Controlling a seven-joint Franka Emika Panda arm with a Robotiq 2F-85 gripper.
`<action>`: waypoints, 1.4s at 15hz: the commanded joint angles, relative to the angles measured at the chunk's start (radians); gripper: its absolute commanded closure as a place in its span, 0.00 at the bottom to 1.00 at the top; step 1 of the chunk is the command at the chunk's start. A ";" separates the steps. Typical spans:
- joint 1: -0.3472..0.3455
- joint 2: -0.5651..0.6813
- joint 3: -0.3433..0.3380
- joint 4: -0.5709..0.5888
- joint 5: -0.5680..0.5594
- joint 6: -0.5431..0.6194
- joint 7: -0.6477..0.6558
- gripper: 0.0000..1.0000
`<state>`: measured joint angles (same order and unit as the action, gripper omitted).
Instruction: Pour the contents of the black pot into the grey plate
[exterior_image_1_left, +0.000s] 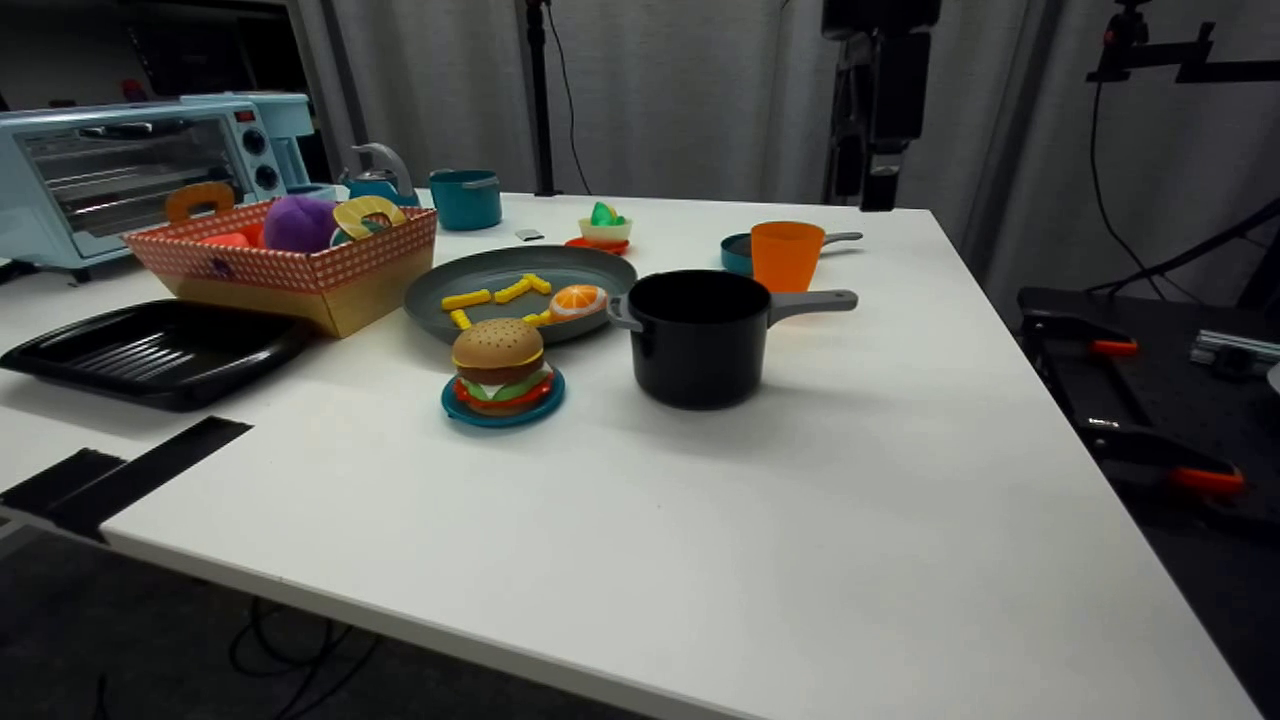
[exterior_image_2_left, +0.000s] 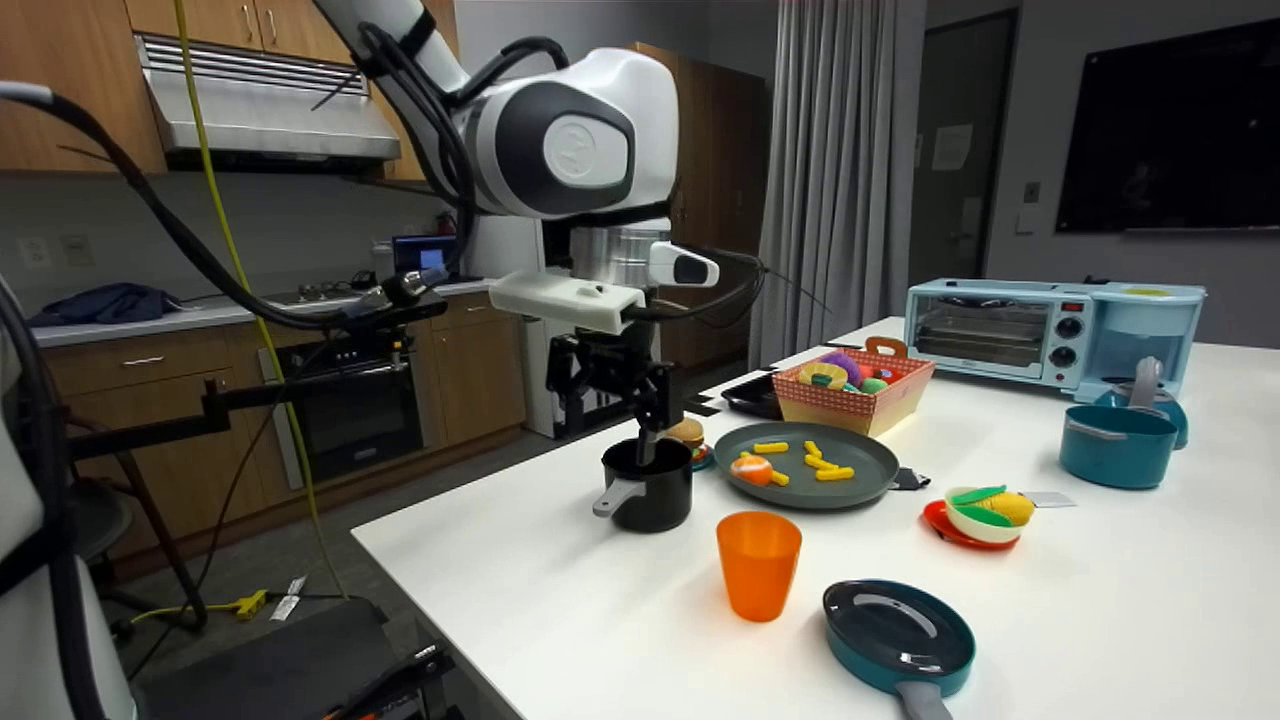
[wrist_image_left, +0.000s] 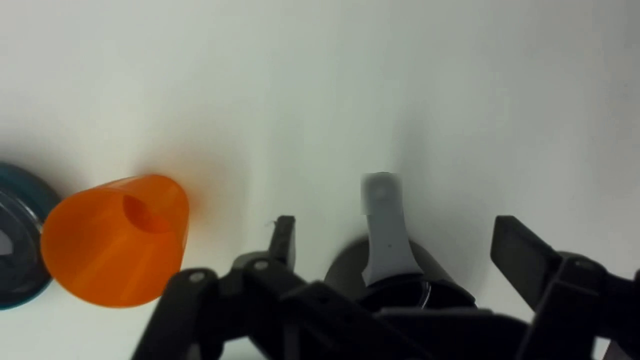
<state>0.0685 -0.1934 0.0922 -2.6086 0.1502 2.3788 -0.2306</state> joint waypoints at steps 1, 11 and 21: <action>0.020 -0.211 0.032 -0.085 -0.093 -0.111 0.160 0.00; 0.095 -0.368 0.117 -0.043 -0.115 -0.374 0.336 0.00; 0.107 -0.399 0.129 -0.043 -0.113 -0.399 0.360 0.00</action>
<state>0.1657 -0.5940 0.2309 -2.6532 0.0427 1.9808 0.1239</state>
